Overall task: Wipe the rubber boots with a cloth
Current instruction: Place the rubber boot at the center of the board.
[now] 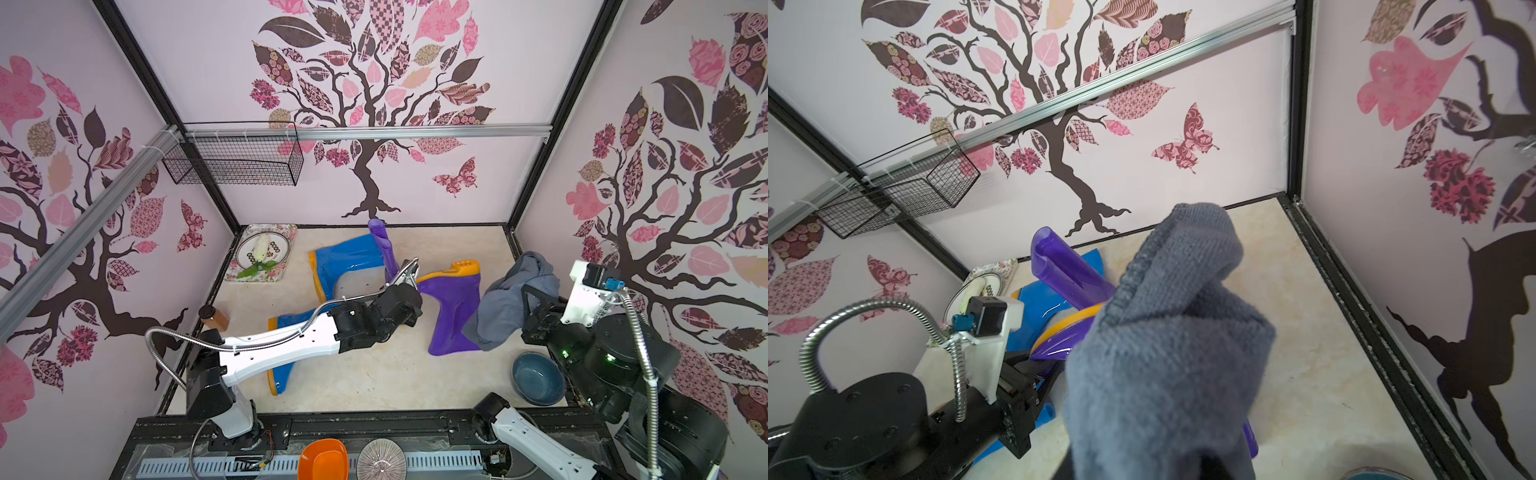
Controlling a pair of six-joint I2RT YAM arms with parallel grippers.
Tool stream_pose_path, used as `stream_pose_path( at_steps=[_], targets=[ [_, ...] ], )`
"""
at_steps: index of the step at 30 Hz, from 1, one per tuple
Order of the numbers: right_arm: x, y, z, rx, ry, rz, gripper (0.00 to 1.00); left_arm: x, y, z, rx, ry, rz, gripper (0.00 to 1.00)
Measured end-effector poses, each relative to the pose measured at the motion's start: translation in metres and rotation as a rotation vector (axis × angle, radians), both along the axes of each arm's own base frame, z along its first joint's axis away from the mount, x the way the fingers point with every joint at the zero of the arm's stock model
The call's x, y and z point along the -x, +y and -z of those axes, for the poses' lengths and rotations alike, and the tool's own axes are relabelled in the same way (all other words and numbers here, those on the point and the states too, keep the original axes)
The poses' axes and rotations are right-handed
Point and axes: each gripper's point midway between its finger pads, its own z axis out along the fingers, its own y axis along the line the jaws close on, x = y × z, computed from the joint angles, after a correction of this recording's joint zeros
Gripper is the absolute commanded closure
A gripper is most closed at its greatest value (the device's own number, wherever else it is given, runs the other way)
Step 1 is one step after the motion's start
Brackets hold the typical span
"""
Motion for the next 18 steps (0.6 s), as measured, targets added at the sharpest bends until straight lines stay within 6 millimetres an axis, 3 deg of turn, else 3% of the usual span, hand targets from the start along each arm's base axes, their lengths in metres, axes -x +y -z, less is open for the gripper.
stream_pose_path(
  at_steps=[3,7,14,18],
  targets=[
    [-0.007,0.016,0.014,-0.002,0.038,-0.057,1.00,0.016,0.022,0.031,-0.041,0.056,-0.021,1.00],
    [-0.021,0.042,0.048,0.013,0.123,-0.130,1.00,0.037,0.038,0.060,-0.044,0.092,-0.056,1.00],
    [-0.038,0.077,0.132,0.026,0.304,-0.216,1.00,0.047,0.066,0.097,0.005,0.132,-0.170,1.00],
    [-0.038,0.080,0.144,0.021,0.323,-0.226,1.00,0.049,0.080,0.116,-0.006,0.152,-0.215,1.00]
  ],
)
